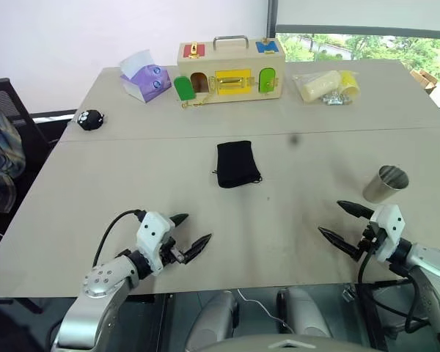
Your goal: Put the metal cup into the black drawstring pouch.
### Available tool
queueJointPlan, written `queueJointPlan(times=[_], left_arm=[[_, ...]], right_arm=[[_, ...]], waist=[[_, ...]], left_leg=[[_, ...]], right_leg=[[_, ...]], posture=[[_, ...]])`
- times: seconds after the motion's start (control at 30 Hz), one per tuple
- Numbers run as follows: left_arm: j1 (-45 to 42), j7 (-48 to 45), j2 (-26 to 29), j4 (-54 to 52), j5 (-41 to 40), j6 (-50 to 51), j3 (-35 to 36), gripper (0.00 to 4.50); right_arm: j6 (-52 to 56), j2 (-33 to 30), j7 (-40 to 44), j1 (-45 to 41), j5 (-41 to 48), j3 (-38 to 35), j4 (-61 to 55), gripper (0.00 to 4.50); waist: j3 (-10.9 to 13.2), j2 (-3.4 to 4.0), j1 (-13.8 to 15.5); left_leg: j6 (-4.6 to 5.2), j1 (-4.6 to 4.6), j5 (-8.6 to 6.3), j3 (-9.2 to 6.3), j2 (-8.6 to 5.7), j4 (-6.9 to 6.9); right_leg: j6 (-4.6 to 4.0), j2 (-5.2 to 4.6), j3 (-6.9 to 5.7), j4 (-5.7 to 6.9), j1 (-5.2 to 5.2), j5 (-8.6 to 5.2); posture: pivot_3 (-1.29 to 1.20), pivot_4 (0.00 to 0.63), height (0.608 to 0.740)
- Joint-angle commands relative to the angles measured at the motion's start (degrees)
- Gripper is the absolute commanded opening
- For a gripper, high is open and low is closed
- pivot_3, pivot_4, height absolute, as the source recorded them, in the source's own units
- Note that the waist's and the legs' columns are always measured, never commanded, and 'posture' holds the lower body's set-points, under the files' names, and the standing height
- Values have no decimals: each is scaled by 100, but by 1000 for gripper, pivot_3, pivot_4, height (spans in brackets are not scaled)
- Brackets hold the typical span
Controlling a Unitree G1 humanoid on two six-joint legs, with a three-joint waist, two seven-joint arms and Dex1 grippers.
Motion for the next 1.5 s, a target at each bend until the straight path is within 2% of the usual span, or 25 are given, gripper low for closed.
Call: queueJointPlan(times=[0.03,0.9,1.13,1.3,1.5], left_arm=[[-112,-1,28,23,92,-136,-1,4391],[-573,-65,81,250,197,-258,-56,4391],[-1876,-159,73,960,765,-738,-572,4391],[-3324,-439,5,2300,1176,-1337,-951,4391],[-4371,-1186,88,3671,1381,-2007,-1284,4391]], right_arm=[[-136,14,-14,-61,52,-111,-63,4500],[-262,258,-133,-31,-110,106,-160,4500],[220,485,-163,93,144,643,-982,4500],[486,654,-366,-31,139,943,-1313,4500],[589,715,-583,-214,108,904,-1382,4500]], waist=[[0,0,4],[4,1,32],[6,3,120],[10,-4,124],[11,-6,93]], left_leg=[[0,0,0,0,0,0],[0,-3,-1,-7,0,-3],[-2,-4,1,-17,0,-3],[-10,-10,6,-19,-9,-2],[-27,-15,15,-17,-9,-6]], right_leg=[[0,0,0,0,0,0],[1,0,-7,-6,0,-1],[0,2,-19,-4,0,0],[1,10,-24,-9,-1,1],[2,11,-19,-10,-13,0]], posture=[[0,150,710],[0,150,710],[0,150,710],[0,150,710],[0,150,710]])
